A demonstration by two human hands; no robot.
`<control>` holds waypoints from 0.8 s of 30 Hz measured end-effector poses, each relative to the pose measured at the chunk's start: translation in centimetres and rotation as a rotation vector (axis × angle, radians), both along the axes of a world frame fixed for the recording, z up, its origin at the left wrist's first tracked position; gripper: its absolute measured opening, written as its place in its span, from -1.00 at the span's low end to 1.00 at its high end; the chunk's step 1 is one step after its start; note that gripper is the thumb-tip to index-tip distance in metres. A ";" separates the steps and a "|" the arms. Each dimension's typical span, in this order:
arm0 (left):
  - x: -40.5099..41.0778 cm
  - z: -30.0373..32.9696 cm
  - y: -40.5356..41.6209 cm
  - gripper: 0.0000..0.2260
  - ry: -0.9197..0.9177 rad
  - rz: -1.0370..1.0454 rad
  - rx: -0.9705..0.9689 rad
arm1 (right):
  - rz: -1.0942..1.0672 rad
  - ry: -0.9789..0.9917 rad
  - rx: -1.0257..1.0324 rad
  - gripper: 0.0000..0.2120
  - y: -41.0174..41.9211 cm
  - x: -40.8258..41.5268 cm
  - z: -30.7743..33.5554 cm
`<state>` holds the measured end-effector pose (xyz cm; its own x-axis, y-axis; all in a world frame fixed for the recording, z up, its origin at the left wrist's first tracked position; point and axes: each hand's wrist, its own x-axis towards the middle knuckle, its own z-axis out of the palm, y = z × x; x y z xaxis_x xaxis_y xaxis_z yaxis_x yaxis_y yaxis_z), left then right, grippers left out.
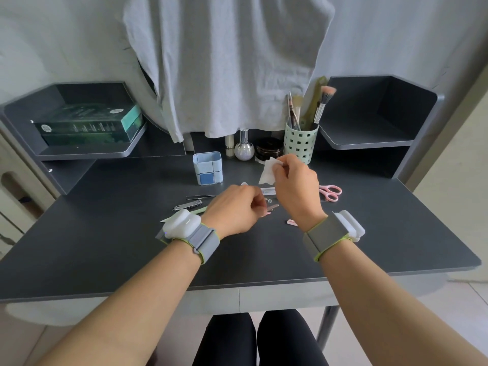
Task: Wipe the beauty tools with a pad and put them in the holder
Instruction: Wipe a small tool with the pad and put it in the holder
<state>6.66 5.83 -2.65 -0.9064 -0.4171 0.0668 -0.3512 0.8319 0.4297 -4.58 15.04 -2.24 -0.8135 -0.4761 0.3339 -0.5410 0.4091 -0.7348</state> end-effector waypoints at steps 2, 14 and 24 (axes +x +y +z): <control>0.1 0.6 -0.5 -0.97 0.034 0.011 0.027 | -0.023 0.001 -0.011 -0.79 0.1 -0.1 0.0; 0.8 2.5 -2.7 -0.88 0.327 0.142 0.108 | -0.104 -0.003 -0.016 -0.76 0.0 0.0 -0.2; 1.0 3.8 -3.2 -0.94 0.617 0.238 0.128 | -0.102 -0.083 0.030 -0.76 -0.5 0.2 -0.7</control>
